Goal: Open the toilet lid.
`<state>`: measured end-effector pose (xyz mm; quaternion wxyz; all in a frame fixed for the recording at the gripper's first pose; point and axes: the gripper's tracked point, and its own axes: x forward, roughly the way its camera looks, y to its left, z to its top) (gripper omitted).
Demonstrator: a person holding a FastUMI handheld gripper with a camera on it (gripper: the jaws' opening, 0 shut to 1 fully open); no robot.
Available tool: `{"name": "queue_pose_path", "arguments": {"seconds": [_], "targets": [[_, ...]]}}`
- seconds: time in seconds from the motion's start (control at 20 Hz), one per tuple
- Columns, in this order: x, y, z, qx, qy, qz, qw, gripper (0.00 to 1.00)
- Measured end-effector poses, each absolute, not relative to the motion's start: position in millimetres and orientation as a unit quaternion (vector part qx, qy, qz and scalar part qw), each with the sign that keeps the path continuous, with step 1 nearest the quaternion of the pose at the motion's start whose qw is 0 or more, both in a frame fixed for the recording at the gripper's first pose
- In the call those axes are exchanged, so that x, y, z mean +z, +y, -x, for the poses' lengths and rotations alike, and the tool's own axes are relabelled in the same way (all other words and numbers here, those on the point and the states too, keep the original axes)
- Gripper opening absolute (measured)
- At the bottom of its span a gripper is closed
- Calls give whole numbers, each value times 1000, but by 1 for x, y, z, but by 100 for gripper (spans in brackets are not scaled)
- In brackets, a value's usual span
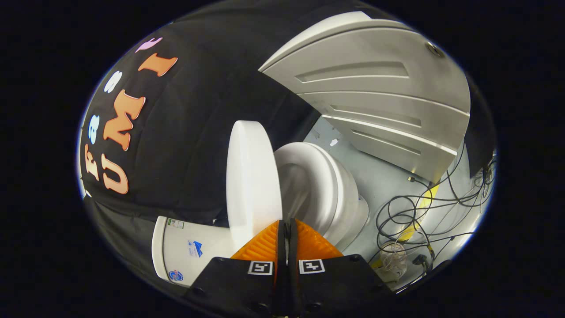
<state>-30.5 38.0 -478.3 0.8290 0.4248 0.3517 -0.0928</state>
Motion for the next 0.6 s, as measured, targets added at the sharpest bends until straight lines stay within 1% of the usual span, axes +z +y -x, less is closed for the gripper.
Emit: {"name": "queue_pose_path", "arguments": {"seconds": [0.25, 0.6], "targets": [[-434, 63, 23, -76, 338, -396, 850, 8], [-376, 111, 28, -56, 345, -312, 883, 8]]}}
